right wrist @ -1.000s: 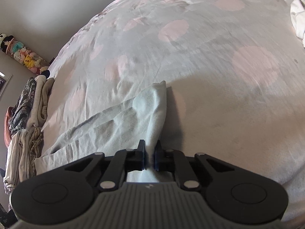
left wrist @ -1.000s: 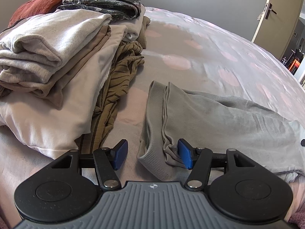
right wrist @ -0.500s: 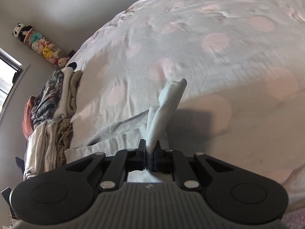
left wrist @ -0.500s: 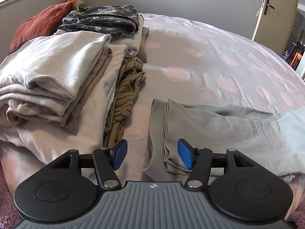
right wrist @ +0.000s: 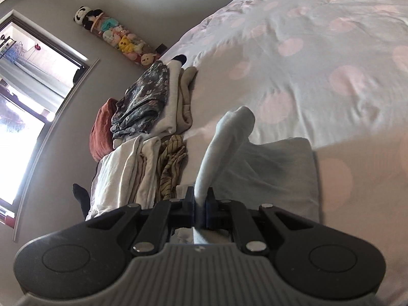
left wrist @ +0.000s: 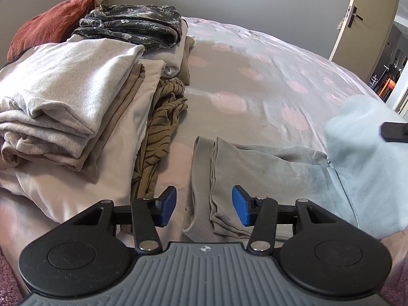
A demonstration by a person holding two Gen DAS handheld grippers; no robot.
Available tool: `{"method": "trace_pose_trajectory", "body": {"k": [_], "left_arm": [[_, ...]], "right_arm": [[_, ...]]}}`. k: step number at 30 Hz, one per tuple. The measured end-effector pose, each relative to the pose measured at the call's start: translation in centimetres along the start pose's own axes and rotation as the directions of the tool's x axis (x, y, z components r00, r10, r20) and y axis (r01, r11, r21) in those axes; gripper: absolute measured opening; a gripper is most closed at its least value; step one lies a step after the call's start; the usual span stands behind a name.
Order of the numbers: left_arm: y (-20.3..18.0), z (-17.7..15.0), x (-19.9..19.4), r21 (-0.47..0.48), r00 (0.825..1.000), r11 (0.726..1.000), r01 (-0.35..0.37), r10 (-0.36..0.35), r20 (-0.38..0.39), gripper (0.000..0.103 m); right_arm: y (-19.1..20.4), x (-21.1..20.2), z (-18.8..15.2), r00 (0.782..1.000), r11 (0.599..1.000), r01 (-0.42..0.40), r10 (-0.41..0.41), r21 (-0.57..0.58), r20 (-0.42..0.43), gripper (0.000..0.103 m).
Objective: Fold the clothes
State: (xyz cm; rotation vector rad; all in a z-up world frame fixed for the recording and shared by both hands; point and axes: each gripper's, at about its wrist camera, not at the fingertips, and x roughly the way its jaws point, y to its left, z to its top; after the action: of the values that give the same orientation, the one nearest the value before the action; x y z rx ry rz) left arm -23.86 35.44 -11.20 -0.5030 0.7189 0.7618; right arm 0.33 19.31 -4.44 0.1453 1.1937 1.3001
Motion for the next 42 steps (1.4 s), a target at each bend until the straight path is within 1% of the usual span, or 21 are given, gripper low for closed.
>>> {"method": "trace_pose_trajectory", "body": {"k": [1, 3, 10, 12, 15, 18, 21, 24, 25, 28, 31, 32, 34, 36, 39, 41, 42], "left_arm": [[0.1, 0.1, 0.1, -0.001, 1.0, 1.0, 0.002, -0.002, -0.002, 0.043], [0.2, 0.2, 0.2, 0.001, 1.0, 1.0, 0.009, -0.009, -0.009, 0.038], [0.7, 0.5, 0.9, 0.007, 1.0, 1.0, 0.006, -0.006, -0.03, 0.034], [1.0, 0.5, 1.1, 0.012, 0.999, 1.0, -0.008, 0.009, -0.04, 0.034], [1.5, 0.5, 1.2, 0.016, 0.998, 0.999, -0.037, 0.038, -0.052, 0.034], [1.9, 0.5, 1.4, 0.008, 0.997, 0.999, -0.044, 0.044, -0.06, 0.034], [2.1, 0.5, 1.5, 0.011, 0.997, 0.999, -0.048, 0.048, -0.065, 0.034], [2.1, 0.5, 1.5, 0.013, 0.997, 0.999, -0.048, 0.049, -0.068, 0.034], [2.1, 0.5, 1.4, 0.012, 0.997, 0.999, -0.049, 0.049, -0.067, 0.034], [2.1, 0.5, 0.9, 0.011, 0.997, 0.999, -0.053, 0.054, -0.062, 0.034], [2.1, 0.5, 0.2, 0.004, 0.997, 0.999, -0.052, 0.052, -0.055, 0.034], [2.2, 0.5, -0.1, -0.001, 0.997, 0.999, -0.05, 0.05, -0.051, 0.034], [2.1, 0.6, -0.8, -0.006, 0.998, 0.999, -0.051, 0.051, -0.037, 0.034], [2.0, 0.7, -1.6, -0.008, 0.998, 0.999, -0.051, 0.051, -0.02, 0.034], [1.5, 1.0, -2.6, -0.004, 0.999, 0.999, -0.038, 0.038, -0.002, 0.034], [1.0, 1.0, -2.9, 0.005, 1.0, 1.0, -0.029, 0.029, 0.0, 0.034], [0.7, 1.0, -3.0, 0.011, 1.0, 1.0, -0.029, 0.029, -0.001, 0.034]], "right_arm": [[0.4, 0.9, -0.2, 1.0, 1.0, -0.003, 0.003, -0.002, -0.008, 0.009], [1.3, 2.7, -0.4, 1.0, 1.0, -0.01, 0.01, -0.005, -0.028, 0.009], [4.0, 8.3, -1.1, 0.993, 0.998, -0.064, 0.063, -0.006, -0.096, 0.009], [4.7, 9.7, -1.5, 0.992, 0.998, -0.053, 0.05, -0.031, -0.114, 0.009], [5.0, 11.9, -2.1, 0.99, 0.997, -0.013, 0.003, -0.07, -0.139, 0.009], [4.8, 13.7, -2.8, 0.985, 0.996, 0.014, -0.029, -0.091, -0.172, 0.009], [4.4, 14.9, -3.6, 0.981, 0.994, 0.037, -0.056, -0.106, -0.186, 0.009], [4.0, 15.7, -4.0, 0.979, 0.996, 0.032, -0.049, -0.085, -0.198, 0.019], [4.0, 15.7, -4.0, 0.979, 0.996, 0.025, -0.041, -0.084, -0.198, 0.023], [4.3, 14.8, -4.0, 0.983, 0.995, 0.005, -0.022, -0.096, -0.182, 0.029], [4.7, 12.9, -3.7, 0.99, 0.993, -0.015, -0.001, -0.114, -0.142, 0.038], [4.8, 12.2, -3.6, 0.992, 0.992, -0.02, 0.004, -0.122, -0.126, 0.04], [4.8, 10.6, -3.6, 0.996, 0.989, -0.013, -0.001, -0.146, -0.094, 0.04], [4.4, 9.2, -3.7, 0.997, 0.984, 0.016, -0.028, -0.176, -0.068, 0.04], [3.5, 7.6, -4.2, 0.996, 0.975, 0.064, -0.075, -0.215, -0.042, 0.035], [2.7, 7.3, -4.8, 0.995, 0.974, 0.08, -0.091, -0.213, -0.046, 0.026], [2.4, 7.3, -5.2, 0.994, 0.974, 0.083, -0.095, -0.209, -0.052, 0.025]]}}
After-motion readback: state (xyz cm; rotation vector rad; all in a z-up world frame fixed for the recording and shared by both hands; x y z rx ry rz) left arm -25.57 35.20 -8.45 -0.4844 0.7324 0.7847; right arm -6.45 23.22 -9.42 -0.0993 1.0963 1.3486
